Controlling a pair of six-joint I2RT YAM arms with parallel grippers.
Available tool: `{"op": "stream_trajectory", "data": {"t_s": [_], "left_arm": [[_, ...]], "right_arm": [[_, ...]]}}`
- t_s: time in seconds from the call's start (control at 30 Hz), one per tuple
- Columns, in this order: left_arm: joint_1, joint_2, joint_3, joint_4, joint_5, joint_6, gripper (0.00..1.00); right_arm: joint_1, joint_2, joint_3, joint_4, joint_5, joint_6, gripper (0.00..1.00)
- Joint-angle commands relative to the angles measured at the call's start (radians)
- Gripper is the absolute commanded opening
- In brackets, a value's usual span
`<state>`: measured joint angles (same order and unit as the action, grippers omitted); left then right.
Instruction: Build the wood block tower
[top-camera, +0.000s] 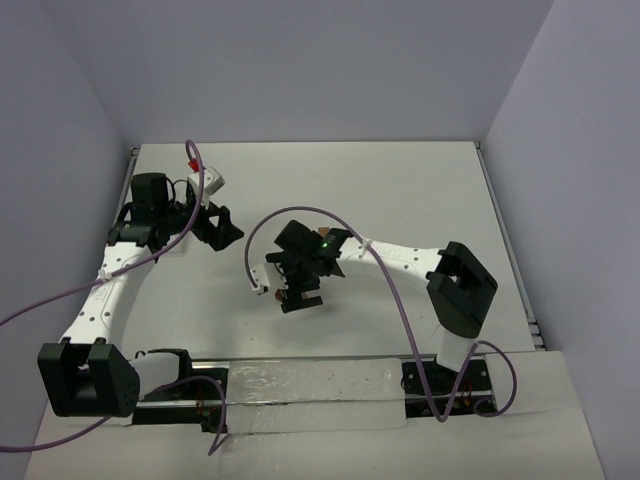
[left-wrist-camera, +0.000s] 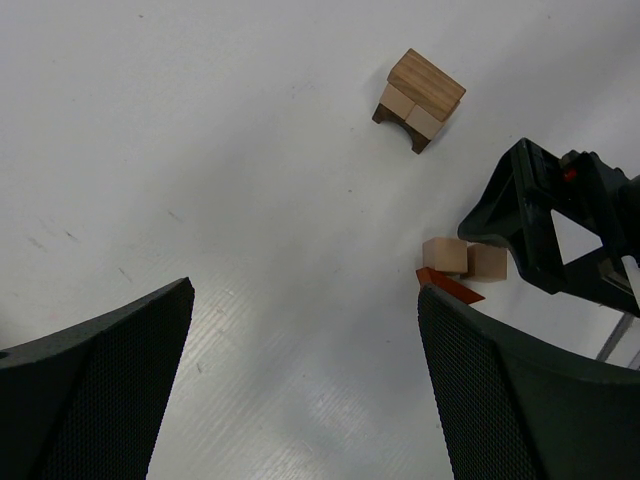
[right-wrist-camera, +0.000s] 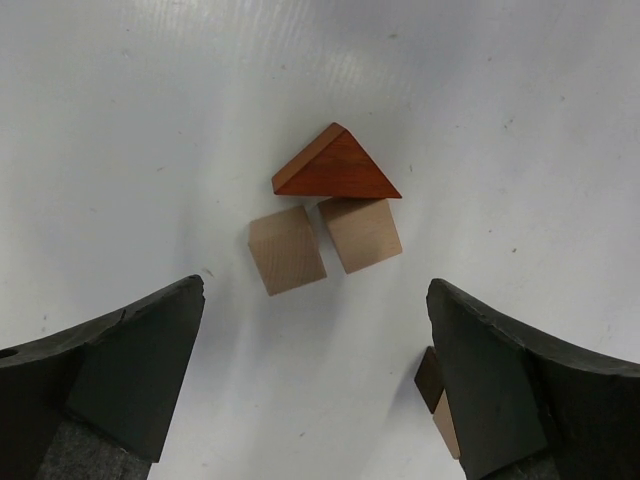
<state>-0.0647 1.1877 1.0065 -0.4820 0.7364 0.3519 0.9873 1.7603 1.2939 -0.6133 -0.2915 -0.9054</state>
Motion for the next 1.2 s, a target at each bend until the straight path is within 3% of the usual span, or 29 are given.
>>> {"op": "stream_trajectory", "data": {"t_s": [0.0,0.27,1.17], "left_arm": [[-0.004,-0.002,0.003,0.011,0.011,0.009,0.99],[-0.004,0.009,0.006,0.019,0.012,0.01,0.99],[-0.004,0.03,0.009,0.022,0.011,0.022,0.99]], "right_arm": [[-0.015,-0.033,-0.023,0.054,0.0,-0.031,1.0],[-0.023,-0.005,-0.071,0.135,-0.012,-0.087,1.0],[-0.064,0.107,-0.004,0.131,-0.068,-0.221,1.0]]}}
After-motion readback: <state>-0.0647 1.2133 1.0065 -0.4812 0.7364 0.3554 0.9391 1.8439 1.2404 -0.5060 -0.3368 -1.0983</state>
